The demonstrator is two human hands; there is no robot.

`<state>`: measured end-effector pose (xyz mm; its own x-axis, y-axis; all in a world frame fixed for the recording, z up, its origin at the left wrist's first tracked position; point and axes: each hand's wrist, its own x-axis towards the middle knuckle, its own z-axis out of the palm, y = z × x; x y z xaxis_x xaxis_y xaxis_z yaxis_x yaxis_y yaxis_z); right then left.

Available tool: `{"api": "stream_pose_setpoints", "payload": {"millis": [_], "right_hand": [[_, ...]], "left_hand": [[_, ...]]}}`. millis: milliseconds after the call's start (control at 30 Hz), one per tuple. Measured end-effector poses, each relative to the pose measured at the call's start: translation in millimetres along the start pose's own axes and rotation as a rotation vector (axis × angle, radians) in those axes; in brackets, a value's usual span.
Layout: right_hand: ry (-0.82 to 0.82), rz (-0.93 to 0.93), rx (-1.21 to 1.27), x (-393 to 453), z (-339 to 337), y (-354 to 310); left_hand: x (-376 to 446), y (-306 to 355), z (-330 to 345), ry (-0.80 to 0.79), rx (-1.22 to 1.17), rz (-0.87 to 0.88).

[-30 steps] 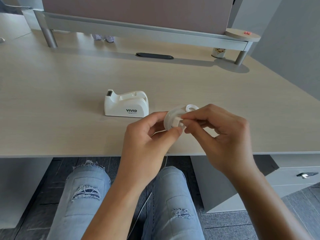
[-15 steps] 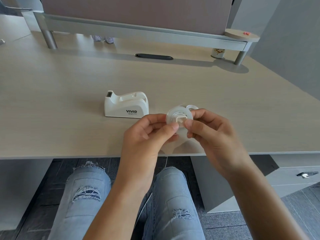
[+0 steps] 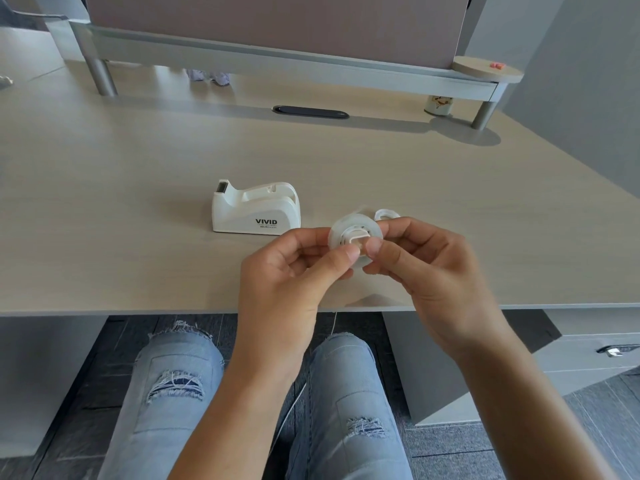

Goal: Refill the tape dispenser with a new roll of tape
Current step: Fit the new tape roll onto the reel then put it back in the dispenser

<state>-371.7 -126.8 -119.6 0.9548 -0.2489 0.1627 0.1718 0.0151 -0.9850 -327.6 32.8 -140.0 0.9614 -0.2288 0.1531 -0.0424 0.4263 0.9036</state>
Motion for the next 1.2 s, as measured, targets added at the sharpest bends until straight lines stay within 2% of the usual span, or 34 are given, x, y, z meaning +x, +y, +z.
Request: {"api": "stream_pose_setpoints", "payload": {"millis": [267, 1200], "right_hand": [[0.05, -0.028, 0.013, -1.3, 5.9, -2.7], [0.131, 0.011, -0.003, -1.9, 9.6, 3.9]], "left_hand": [[-3.2, -0.4, 4.6, 0.058, 0.091, 0.087], [0.8, -9.1, 4.5, 0.121, 0.114, 0.04]]}}
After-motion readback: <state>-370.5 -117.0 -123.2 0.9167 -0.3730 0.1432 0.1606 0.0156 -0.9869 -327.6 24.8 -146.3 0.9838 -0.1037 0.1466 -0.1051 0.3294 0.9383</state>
